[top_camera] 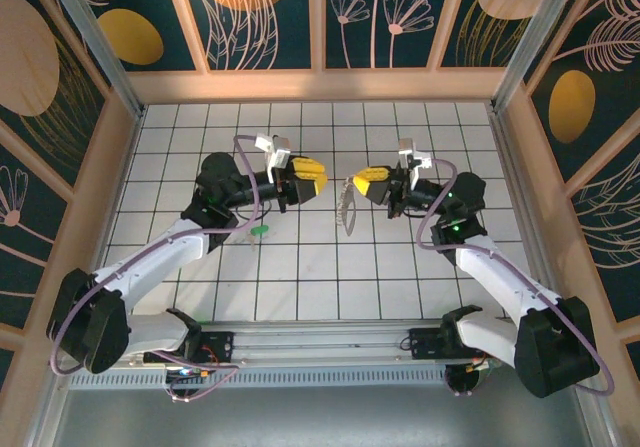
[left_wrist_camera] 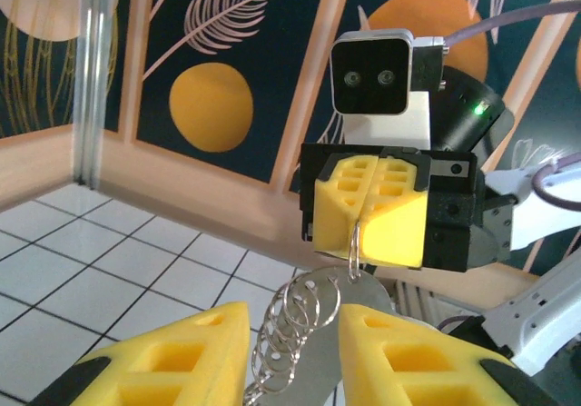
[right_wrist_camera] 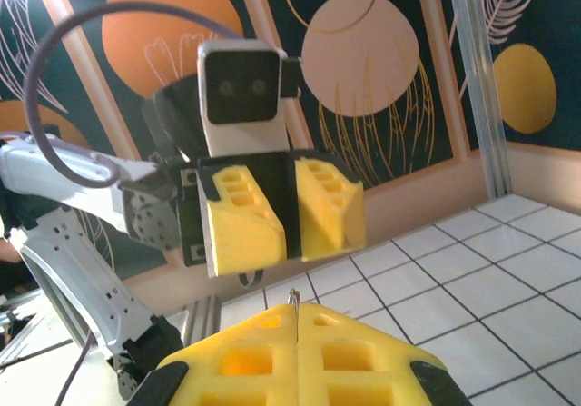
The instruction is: Put the keys on the keyring
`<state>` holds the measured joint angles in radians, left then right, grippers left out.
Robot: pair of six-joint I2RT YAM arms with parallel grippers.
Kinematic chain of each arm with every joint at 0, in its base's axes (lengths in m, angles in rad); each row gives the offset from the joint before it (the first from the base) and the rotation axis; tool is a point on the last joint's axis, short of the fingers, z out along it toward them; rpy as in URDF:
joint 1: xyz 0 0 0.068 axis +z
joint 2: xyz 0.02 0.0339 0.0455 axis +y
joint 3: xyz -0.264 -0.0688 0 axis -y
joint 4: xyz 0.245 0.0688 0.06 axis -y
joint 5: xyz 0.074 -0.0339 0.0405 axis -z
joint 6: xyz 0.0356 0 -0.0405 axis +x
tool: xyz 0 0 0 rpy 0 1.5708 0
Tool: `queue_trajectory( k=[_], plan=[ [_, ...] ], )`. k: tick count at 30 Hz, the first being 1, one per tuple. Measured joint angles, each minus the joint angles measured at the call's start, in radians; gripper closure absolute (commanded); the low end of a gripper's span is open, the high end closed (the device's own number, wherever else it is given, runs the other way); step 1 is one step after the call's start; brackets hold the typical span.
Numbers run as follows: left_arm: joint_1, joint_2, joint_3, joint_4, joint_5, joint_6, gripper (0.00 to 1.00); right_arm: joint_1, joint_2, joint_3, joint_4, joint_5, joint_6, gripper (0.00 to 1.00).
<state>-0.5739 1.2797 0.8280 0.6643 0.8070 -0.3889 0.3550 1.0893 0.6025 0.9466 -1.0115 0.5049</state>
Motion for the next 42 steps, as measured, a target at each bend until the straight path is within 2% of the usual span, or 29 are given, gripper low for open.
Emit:
queue_trajectory(
  k=[7, 19, 29, 42],
  plan=[
    [0.000, 0.053, -0.002, 0.148, 0.057, -0.102, 0.68, 0.015, 0.031, -0.006, 0.128, 0.022, 0.081, 1.00],
    [0.000, 0.122, -0.002, 0.338, 0.129, -0.240, 0.67, 0.058, 0.076, -0.006, 0.173, 0.027, 0.105, 1.00],
    [-0.002, 0.147, -0.002, 0.398, 0.161, -0.290, 0.66, 0.079, 0.095, -0.006, 0.180, 0.035, 0.105, 1.00],
    [-0.018, 0.174, -0.001, 0.402, 0.181, -0.290, 0.64, 0.085, 0.100, -0.005, 0.180, 0.043, 0.105, 1.00]
  ],
)
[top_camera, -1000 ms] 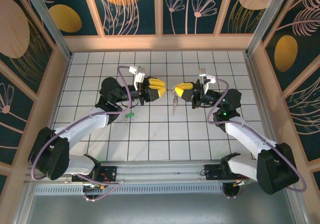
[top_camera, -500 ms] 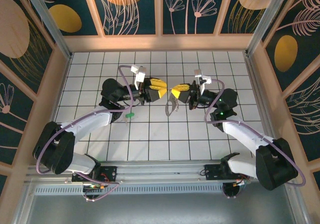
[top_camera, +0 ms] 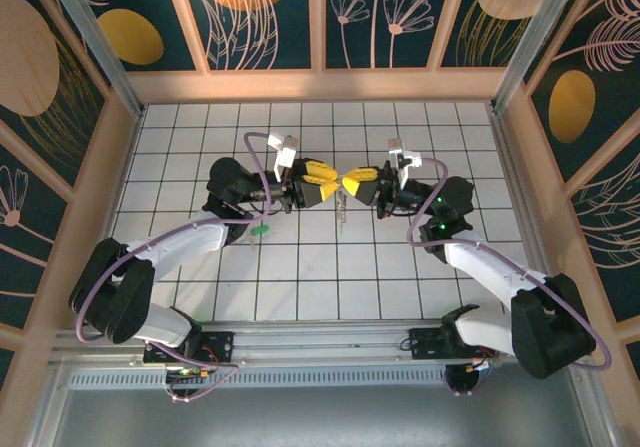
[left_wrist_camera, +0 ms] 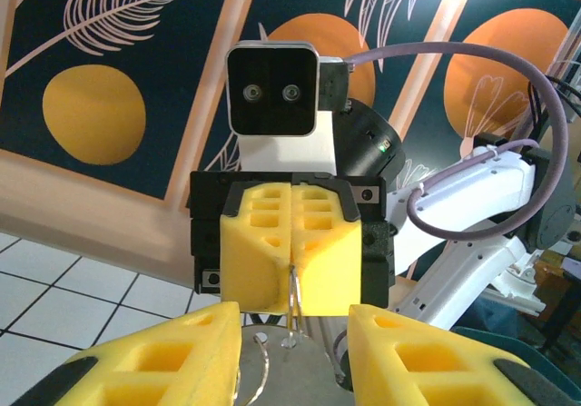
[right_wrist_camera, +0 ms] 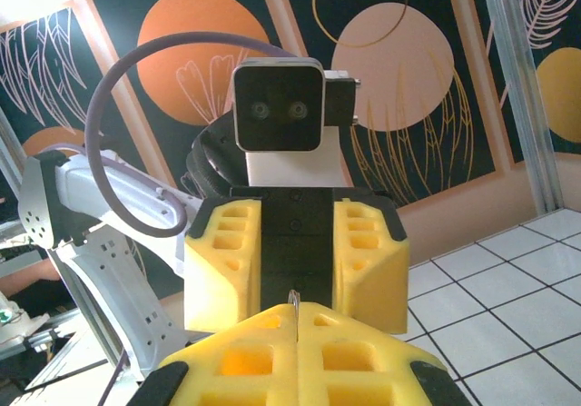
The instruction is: Put the keys on the keyring
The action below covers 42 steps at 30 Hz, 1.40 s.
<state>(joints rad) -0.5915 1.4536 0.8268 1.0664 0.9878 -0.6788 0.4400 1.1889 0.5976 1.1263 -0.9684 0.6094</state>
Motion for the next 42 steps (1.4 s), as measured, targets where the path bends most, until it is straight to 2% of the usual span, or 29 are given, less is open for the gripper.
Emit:
queue_trajectory(
  k=[5, 9, 12, 15, 16, 17, 19, 21, 24, 29, 36, 42],
  plan=[
    [-0.005, 0.014, 0.006, 0.000, 0.000, 0.000, 0.65, 0.005, 0.001, 0.000, 0.000, 0.000, 0.000, 1.00],
    [-0.011, 0.018, 0.011, 0.000, 0.002, 0.001, 0.70, 0.007, 0.005, 0.002, 0.000, 0.000, 0.000, 1.00],
    [-0.013, 0.018, 0.018, 0.000, 0.004, 0.002, 0.80, 0.007, 0.005, 0.002, 0.000, 0.000, -0.001, 1.00],
    [-0.016, 0.018, 0.019, 0.000, 0.004, 0.006, 0.97, 0.007, 0.005, 0.002, -0.003, 0.000, -0.004, 1.00],
    [-0.015, 0.018, 0.019, 0.001, 0.003, 0.006, 1.00, 0.006, 0.005, 0.002, -0.005, 0.002, -0.008, 1.00],
    [-0.014, 0.018, 0.019, 0.000, 0.004, 0.010, 1.00, 0.006, 0.005, 0.003, -0.010, 0.003, -0.012, 0.96],
    [-0.013, 0.018, 0.019, -0.014, 0.003, 0.016, 1.00, 0.005, 0.003, 0.005, -0.030, 0.005, -0.028, 0.77],
    [-0.014, 0.017, 0.026, -0.042, 0.011, 0.037, 1.00, -0.006, -0.003, 0.005, -0.071, 0.015, -0.052, 0.67],
    [-0.018, 0.016, 0.055, -0.131, 0.015, 0.100, 1.00, -0.031, -0.034, 0.005, -0.156, 0.022, -0.088, 0.58],
    [-0.018, -0.001, 0.122, -0.360, 0.015, 0.257, 1.00, -0.056, -0.124, 0.027, -0.359, 0.022, -0.211, 0.53],
    [-0.018, -0.009, 0.244, -0.696, -0.001, 0.504, 1.00, -0.061, -0.154, 0.067, -0.624, 0.021, -0.378, 0.51],
    [-0.018, -0.009, 0.303, -0.908, -0.002, 0.659, 1.00, -0.063, -0.154, 0.070, -0.744, 0.018, -0.454, 0.52]
  ],
)
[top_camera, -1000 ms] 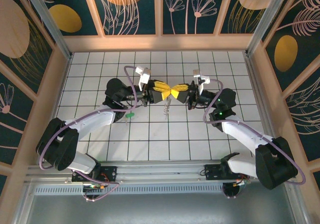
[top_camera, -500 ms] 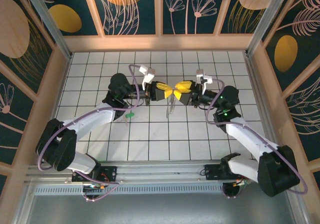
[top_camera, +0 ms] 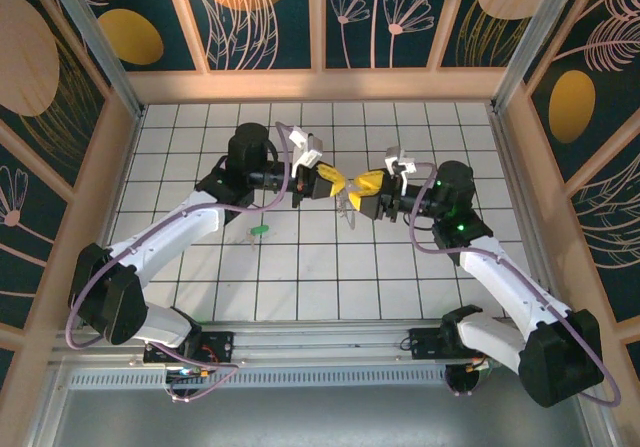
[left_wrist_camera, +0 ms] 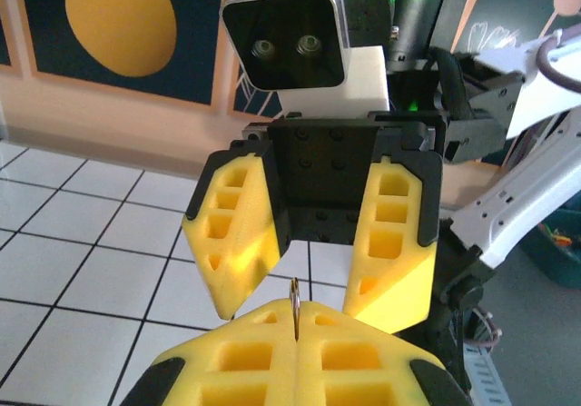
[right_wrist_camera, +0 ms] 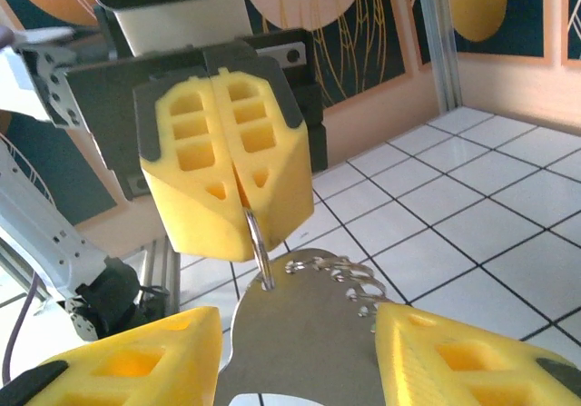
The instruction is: Put the keys on the keyring
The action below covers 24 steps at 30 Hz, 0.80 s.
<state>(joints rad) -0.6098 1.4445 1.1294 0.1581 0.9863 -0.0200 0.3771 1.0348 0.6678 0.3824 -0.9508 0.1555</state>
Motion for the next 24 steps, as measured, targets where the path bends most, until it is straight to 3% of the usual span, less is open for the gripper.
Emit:
queue_trajectory(
  k=[15, 19, 24],
  plan=[
    [0.000, 0.027, 0.054, -0.208, 0.029, 0.155, 1.00, -0.005, 0.055, 0.051, -0.040, -0.042, -0.035, 0.54],
    [0.000, 0.032, 0.057, -0.216, 0.032, 0.160, 1.00, -0.005, 0.077, 0.052, -0.027, -0.063, -0.031, 0.61],
    [0.000, 0.036, 0.059, -0.216, 0.031, 0.163, 1.00, -0.004, 0.095, 0.055, -0.012, -0.111, -0.018, 0.80]
  ],
)
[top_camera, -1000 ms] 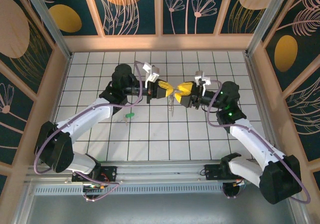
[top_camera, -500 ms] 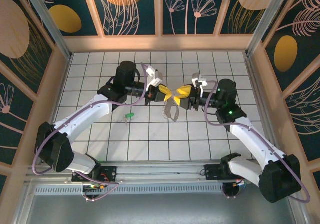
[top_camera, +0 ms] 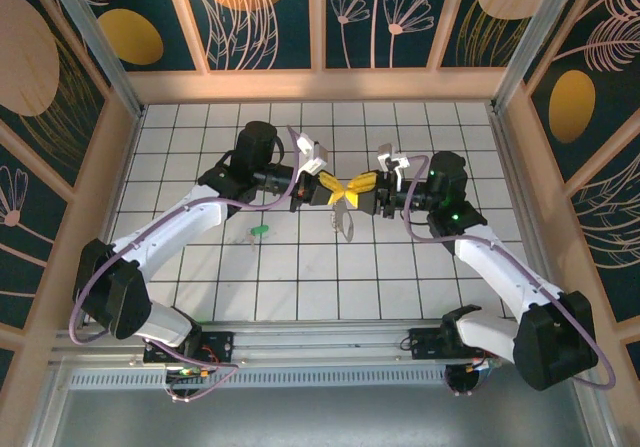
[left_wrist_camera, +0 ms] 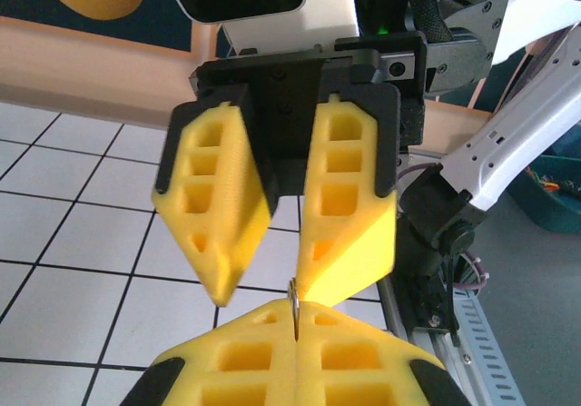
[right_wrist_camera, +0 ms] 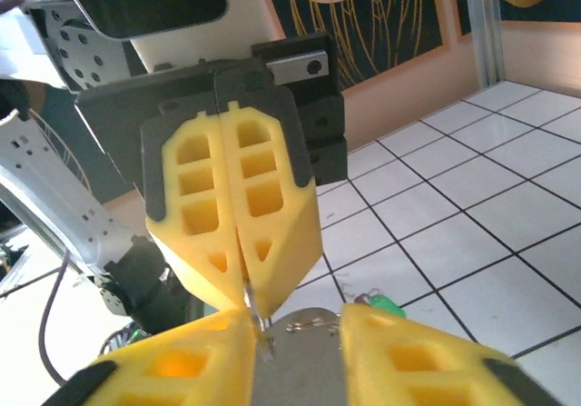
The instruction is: Put the keys on the keyring
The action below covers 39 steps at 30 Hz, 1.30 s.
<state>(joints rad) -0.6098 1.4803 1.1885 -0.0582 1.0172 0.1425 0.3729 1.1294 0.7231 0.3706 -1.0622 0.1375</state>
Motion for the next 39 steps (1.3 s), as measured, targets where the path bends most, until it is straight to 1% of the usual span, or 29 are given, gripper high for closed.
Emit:
queue_trajectory(
  k=[4, 7, 8, 9, 11, 13, 16, 21, 24, 26, 30, 39],
  plan=[
    [0.001, 0.002, 0.002, 0.000, 0.000, 0.000, 1.00, 0.000, 0.003, 0.002, 0.023, -0.037, 0.009, 0.99],
    [0.002, 0.002, 0.003, 0.002, 0.000, -0.001, 1.00, 0.000, 0.009, 0.002, 0.044, -0.057, 0.026, 1.00],
    [0.002, 0.002, 0.003, 0.005, 0.000, -0.004, 0.96, 0.000, 0.011, 0.002, 0.049, -0.059, 0.029, 1.00],
    [0.003, 0.002, 0.003, 0.010, 0.000, -0.011, 0.87, 0.000, 0.011, 0.002, 0.054, -0.058, 0.032, 1.00],
    [0.002, 0.000, -0.004, 0.044, -0.005, -0.027, 0.75, -0.001, 0.012, 0.002, 0.072, -0.049, 0.045, 1.00],
    [0.000, -0.008, -0.026, 0.098, -0.022, -0.063, 0.70, -0.001, 0.012, 0.000, 0.095, -0.032, 0.057, 1.00],
    [-0.001, -0.038, -0.087, 0.206, -0.086, -0.138, 0.65, -0.001, 0.008, -0.012, 0.132, 0.007, 0.081, 1.00],
    [-0.001, -0.100, -0.192, 0.429, -0.226, -0.313, 0.60, -0.002, -0.008, -0.042, 0.205, 0.071, 0.132, 1.00],
    [0.002, -0.134, -0.253, 0.555, -0.299, -0.409, 0.60, -0.004, -0.016, -0.056, 0.264, 0.098, 0.167, 1.00],
    [0.004, -0.141, -0.281, 0.628, -0.325, -0.465, 0.60, -0.005, -0.018, -0.068, 0.307, 0.113, 0.192, 1.00],
    [0.012, -0.140, -0.317, 0.738, -0.325, -0.552, 0.62, -0.005, -0.018, -0.089, 0.380, 0.127, 0.240, 1.00],
    [0.014, -0.080, -0.341, 0.950, -0.237, -0.690, 0.62, -0.006, -0.018, -0.115, 0.541, 0.131, 0.346, 1.00]
  ],
)
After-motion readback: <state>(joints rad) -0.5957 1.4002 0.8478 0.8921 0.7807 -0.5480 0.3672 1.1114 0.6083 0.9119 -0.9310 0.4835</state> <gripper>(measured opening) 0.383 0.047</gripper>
